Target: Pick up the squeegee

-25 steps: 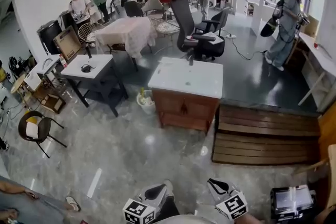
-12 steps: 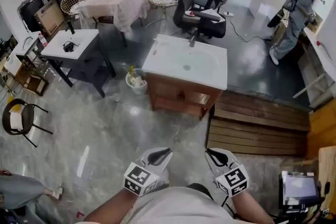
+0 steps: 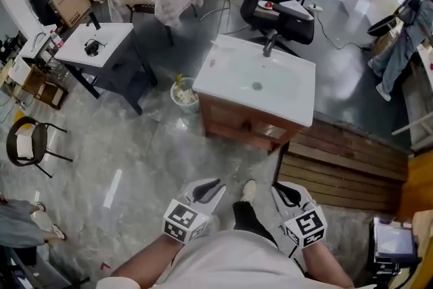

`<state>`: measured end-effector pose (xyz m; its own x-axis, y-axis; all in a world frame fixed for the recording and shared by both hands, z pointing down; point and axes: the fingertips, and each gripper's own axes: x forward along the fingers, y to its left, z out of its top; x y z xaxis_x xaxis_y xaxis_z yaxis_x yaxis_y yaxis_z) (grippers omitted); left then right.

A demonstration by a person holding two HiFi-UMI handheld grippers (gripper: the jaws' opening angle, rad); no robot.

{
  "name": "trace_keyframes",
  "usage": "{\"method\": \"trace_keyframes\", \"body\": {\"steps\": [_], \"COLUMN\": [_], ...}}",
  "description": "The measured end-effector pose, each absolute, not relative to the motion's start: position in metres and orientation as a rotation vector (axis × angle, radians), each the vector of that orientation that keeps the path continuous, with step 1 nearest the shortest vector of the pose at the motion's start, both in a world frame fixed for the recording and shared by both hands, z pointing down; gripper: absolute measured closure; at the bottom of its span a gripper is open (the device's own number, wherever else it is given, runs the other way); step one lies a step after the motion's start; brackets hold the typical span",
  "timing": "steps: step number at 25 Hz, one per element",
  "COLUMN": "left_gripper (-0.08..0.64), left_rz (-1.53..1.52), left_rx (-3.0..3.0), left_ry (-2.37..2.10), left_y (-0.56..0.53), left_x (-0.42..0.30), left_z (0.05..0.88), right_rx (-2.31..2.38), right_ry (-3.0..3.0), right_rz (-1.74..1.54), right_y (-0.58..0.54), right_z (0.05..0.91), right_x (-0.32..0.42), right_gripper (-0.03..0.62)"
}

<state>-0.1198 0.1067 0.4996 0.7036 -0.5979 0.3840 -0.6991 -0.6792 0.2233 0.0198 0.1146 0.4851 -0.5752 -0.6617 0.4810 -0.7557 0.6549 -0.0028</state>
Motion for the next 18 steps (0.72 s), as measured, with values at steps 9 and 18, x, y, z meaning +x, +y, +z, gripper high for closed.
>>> {"method": "trace_keyframes", "body": {"steps": [9,18], "left_gripper": [0.44,0.417], "left_rz": [0.458,0.525], "left_rx": [2.479,2.406], "left_ry": [-1.296,-1.495], "left_y": [-0.059,-0.21], "left_x": [-0.103,-0.102], "left_z": [0.493,0.515], "right_rx": [1.021,1.049], "right_ry": [-2.52,-2.511], "right_rz": [0.214,0.243], "right_y": [-0.038,-0.142], "right_z": [0.47,0.49], "right_x": [0.068,0.118], "right_gripper": [0.578,0.552]}}
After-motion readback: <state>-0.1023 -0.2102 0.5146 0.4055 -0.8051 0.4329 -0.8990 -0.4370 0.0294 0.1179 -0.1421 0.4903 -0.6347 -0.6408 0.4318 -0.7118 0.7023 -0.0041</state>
